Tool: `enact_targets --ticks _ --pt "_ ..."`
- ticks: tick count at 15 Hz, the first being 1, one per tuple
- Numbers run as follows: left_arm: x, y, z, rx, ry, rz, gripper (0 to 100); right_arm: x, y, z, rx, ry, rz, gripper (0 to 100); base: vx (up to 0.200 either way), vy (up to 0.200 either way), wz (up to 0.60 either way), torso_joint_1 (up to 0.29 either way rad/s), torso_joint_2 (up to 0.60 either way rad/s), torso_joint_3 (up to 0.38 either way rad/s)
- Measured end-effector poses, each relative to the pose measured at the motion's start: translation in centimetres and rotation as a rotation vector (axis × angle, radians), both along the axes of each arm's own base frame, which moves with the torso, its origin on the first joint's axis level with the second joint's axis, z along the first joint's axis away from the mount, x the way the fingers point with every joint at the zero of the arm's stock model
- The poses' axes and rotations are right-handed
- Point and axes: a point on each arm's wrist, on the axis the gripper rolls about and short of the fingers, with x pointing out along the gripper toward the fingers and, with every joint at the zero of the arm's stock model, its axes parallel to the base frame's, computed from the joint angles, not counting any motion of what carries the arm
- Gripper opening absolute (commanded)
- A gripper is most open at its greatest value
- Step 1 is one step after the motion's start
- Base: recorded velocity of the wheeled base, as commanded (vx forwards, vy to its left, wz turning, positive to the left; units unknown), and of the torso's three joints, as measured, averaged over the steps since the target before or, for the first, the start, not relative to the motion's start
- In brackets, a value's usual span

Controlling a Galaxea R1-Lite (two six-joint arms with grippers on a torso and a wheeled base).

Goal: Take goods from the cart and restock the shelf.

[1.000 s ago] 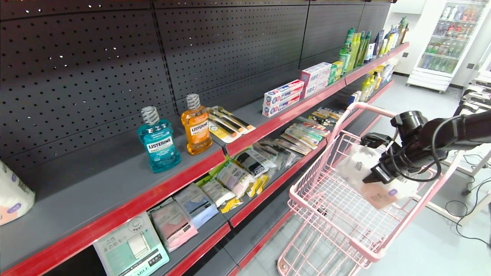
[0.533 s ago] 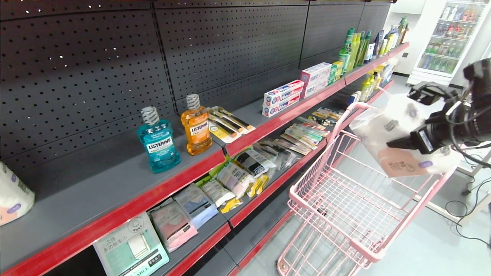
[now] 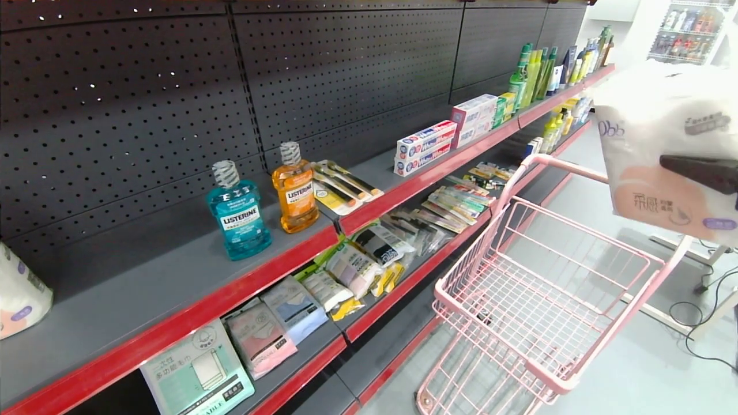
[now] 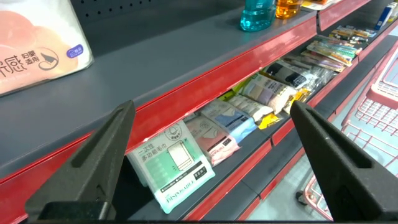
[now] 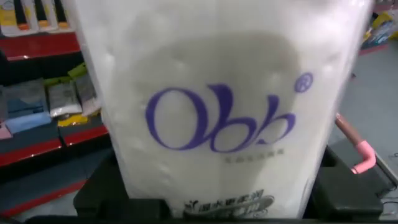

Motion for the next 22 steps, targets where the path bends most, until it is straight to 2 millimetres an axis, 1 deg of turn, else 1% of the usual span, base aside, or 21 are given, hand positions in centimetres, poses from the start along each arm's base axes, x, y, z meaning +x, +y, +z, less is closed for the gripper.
enact_targets --ticks 1,3,5,6,8,11,15,22 --pt "0.0 0.0 0.0 0.000 0.000 0.000 100 -1.6 0.1 -0.3 0.016 -0.016 -0.001 0 0.000 0.000 0.00 0.000 0.00 0.000" --pt "0.0 0.0 0.0 0.000 0.000 0.000 100 -5.4 0.4 -1.8 0.055 -0.036 -0.012 0 0.000 0.000 0.00 0.000 0.00 0.000" --pt "0.0 0.0 0.0 0.000 0.000 0.000 100 -8.7 0.5 -3.3 0.096 -0.067 -0.029 0 0.000 0.000 0.00 0.000 0.00 0.000" --pt "0.0 0.0 0.0 0.000 0.000 0.000 100 -9.9 0.6 -3.9 0.112 -0.081 -0.038 0 0.000 0.000 0.00 0.000 0.00 0.000" --pt "0.0 0.0 0.0 0.000 0.000 0.000 100 -11.5 0.6 -4.4 0.116 -0.113 -0.052 0 0.000 0.000 0.00 0.000 0.00 0.000" --pt "0.0 0.0 0.0 0.002 -0.001 0.000 100 -12.3 0.7 -5.0 0.118 -0.126 -0.051 0 0.000 0.000 0.00 0.000 0.00 0.000" --pt "0.0 0.0 0.0 0.002 0.000 0.000 100 -12.4 0.7 -6.8 0.135 -0.080 -0.049 0 0.000 0.000 0.00 0.114 -0.25 -0.127" --pt "0.0 0.0 0.0 0.001 -0.001 0.000 100 -12.3 0.8 -7.6 0.124 -0.057 -0.043 0 0.000 0.000 0.00 0.164 -0.35 -0.187"
